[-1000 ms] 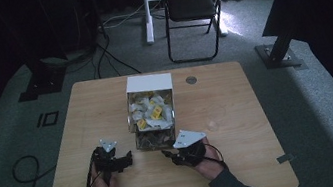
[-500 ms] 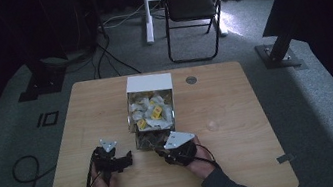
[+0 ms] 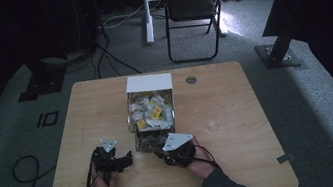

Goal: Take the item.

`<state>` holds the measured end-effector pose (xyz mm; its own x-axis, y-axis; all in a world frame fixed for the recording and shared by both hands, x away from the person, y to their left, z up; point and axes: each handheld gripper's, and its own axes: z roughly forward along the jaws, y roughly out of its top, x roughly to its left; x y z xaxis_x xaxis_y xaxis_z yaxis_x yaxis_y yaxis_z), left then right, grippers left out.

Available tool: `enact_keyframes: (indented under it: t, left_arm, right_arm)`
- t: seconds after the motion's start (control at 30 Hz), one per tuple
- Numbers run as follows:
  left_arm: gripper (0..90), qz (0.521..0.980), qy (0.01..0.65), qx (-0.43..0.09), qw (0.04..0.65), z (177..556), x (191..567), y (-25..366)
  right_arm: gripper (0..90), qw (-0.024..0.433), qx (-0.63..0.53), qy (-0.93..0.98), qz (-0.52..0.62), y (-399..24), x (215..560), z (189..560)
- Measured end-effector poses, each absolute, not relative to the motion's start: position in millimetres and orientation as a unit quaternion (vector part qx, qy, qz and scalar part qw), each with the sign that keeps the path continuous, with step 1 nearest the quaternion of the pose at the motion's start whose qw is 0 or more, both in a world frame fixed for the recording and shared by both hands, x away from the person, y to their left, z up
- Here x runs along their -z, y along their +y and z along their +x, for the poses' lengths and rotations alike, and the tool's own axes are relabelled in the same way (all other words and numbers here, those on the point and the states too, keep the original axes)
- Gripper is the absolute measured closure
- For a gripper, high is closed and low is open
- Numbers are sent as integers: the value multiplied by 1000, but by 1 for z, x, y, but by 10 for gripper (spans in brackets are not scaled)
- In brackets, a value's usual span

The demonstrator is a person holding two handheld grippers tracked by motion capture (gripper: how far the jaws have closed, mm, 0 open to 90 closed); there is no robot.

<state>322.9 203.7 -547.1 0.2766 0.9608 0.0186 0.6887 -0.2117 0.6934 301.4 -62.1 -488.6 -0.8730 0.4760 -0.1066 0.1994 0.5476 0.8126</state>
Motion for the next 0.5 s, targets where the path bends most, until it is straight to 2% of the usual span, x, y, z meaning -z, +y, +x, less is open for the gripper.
enact_keyframes:
  t: [0.3, 0.5]
  left_arm:
    - [83, 743, 555, -232, 294, 323, 547, 204]
    - [83, 743, 555, -232, 294, 323, 547, 204]
  right_arm:
    - [730, 154, -436, 867, 184, -62, 489, 292]
    - [680, 150, -444, 864, 182, -62, 489, 288]
